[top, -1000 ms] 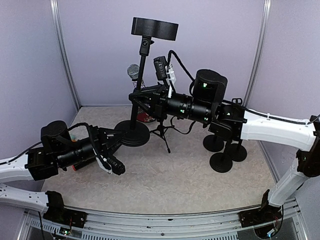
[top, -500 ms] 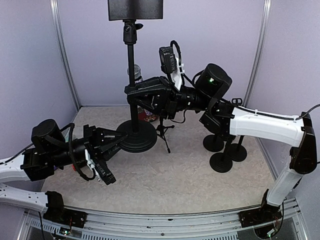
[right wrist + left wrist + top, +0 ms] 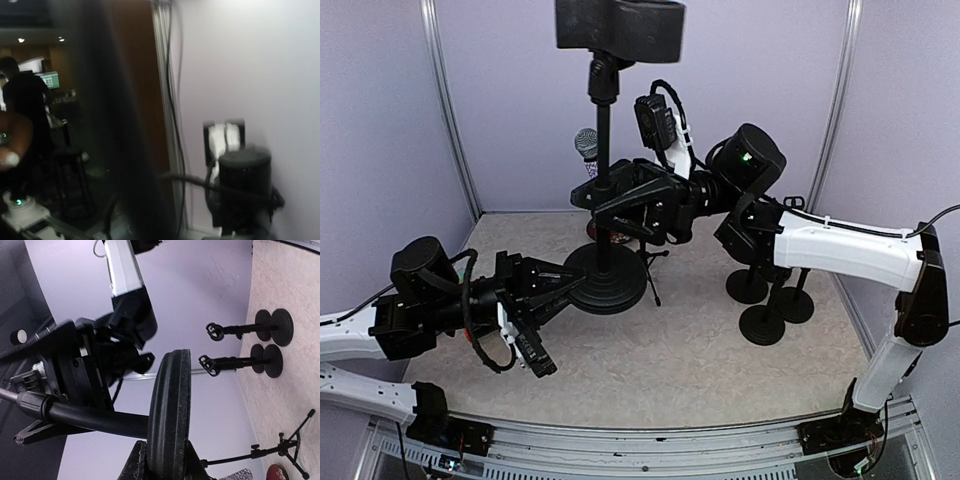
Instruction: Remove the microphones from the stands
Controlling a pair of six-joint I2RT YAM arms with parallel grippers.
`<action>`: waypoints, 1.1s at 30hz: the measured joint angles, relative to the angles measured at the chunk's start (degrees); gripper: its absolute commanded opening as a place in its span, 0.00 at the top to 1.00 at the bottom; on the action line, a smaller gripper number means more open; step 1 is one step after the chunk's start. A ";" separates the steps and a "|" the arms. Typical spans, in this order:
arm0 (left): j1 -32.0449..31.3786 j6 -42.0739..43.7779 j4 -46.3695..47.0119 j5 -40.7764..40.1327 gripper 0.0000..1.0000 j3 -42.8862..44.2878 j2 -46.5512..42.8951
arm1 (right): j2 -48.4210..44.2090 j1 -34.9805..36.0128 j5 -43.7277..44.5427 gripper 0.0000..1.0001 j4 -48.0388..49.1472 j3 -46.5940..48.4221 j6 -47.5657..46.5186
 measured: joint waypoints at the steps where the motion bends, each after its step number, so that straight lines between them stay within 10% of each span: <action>1: 0.31 0.35 -0.37 -1.73 1.00 -0.02 0.68 | -1.40 0.02 0.52 0.12 -3.10 -1.62 -1.16; 17: 2.23 -1.11 -1.84 -13.35 1.00 -1.03 1.92 | -25.99 4.55 60.04 0.20 -24.76 -24.68 -15.65; 26: 2.23 -1.09 -1.64 -14.21 1.00 -1.03 1.95 | -17.59 9.22 67.76 0.22 -24.74 -18.49 -20.76; 33: 2.23 -0.46 -0.92 -14.21 1.00 -2.01 1.70 | -9.99 9.79 69.57 0.47 -24.15 -12.46 -23.28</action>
